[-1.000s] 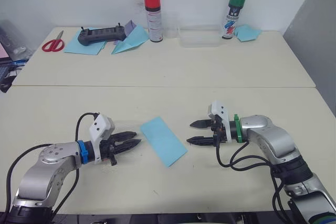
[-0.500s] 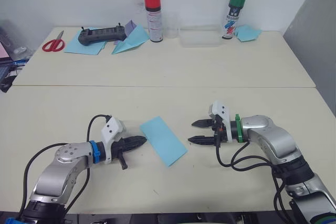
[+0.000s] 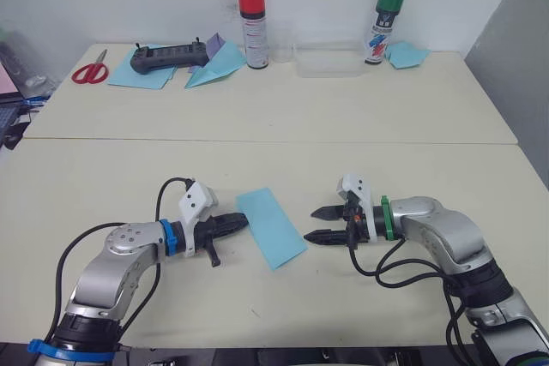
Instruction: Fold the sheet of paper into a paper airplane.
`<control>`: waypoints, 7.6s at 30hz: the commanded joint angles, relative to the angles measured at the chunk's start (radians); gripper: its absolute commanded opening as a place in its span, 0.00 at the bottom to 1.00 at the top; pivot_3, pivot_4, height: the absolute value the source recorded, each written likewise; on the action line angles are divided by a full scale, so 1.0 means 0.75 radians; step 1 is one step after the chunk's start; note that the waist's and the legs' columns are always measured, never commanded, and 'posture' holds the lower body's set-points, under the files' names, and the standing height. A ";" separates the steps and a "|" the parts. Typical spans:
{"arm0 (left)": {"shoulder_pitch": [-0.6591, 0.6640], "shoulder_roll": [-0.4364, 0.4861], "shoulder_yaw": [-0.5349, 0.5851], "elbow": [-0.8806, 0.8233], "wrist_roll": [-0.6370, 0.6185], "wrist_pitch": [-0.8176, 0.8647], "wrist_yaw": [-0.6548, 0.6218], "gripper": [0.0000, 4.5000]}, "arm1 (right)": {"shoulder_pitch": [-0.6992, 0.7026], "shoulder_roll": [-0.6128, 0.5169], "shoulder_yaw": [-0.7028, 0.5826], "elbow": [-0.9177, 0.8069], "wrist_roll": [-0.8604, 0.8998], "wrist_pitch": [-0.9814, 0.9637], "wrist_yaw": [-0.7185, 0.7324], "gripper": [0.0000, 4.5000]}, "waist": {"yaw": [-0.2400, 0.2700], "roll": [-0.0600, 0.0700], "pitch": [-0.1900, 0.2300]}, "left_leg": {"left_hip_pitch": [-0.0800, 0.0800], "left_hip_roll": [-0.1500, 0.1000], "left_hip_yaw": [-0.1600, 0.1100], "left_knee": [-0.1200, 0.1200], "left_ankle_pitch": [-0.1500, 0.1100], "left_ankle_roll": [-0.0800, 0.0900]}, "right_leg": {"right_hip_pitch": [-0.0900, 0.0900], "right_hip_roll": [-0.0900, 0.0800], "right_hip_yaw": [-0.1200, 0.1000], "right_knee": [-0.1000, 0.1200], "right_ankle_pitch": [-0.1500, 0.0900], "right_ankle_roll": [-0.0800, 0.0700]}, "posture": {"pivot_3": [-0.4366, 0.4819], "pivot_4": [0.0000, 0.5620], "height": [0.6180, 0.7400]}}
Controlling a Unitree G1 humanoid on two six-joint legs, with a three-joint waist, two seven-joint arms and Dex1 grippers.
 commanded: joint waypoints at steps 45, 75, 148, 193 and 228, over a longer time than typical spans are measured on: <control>-0.228 -0.140 -0.182 0.070 0.097 -0.076 -0.038 0.00 | -0.156 0.052 0.056 0.083 0.070 0.087 -0.078 0.75 | 0.017 -0.001 0.000 | 0.000 0.000 -0.001 0.004 0.000 0.000 | 0.001 0.001 0.000 0.002 0.003 0.003 | 0.48 0.27 1.00; -0.337 -0.204 -0.288 0.061 0.140 -0.104 -0.071 0.00 | -0.320 0.376 -0.467 0.139 0.448 0.815 -0.409 0.75 | 0.018 0.000 -0.001 | 0.000 0.000 -0.001 0.005 0.000 0.000 | 0.002 0.001 -0.001 0.004 0.007 -0.003 | 0.48 0.27 1.00; -0.383 -0.262 -0.346 0.083 0.170 -0.131 -0.093 0.00 | -0.254 0.243 -0.495 0.111 0.518 0.948 -0.590 0.14 | 0.018 0.000 -0.001 | -0.002 0.000 -0.001 0.006 0.000 0.001 | 0.001 0.001 0.000 0.004 0.007 -0.002 | 0.48 0.27 1.00; -0.453 -0.105 -0.444 0.466 0.408 -0.329 -0.183 0.00 | -0.070 0.028 -0.607 0.087 0.915 0.980 -0.893 0.01 | 0.018 0.002 -0.005 | 0.002 0.000 0.000 0.007 0.002 0.004 | 0.004 0.002 0.001 0.004 0.007 0.004 | 0.48 0.27 1.00; -0.371 -0.060 -0.455 0.363 0.411 -0.294 -0.195 0.00 | -0.032 0.010 -0.561 0.054 0.721 0.820 -0.793 0.21 | 0.016 0.002 -0.006 | 0.002 0.000 0.000 0.006 0.002 0.004 | 0.004 0.002 0.001 0.003 0.007 0.005 | 0.48 0.27 1.00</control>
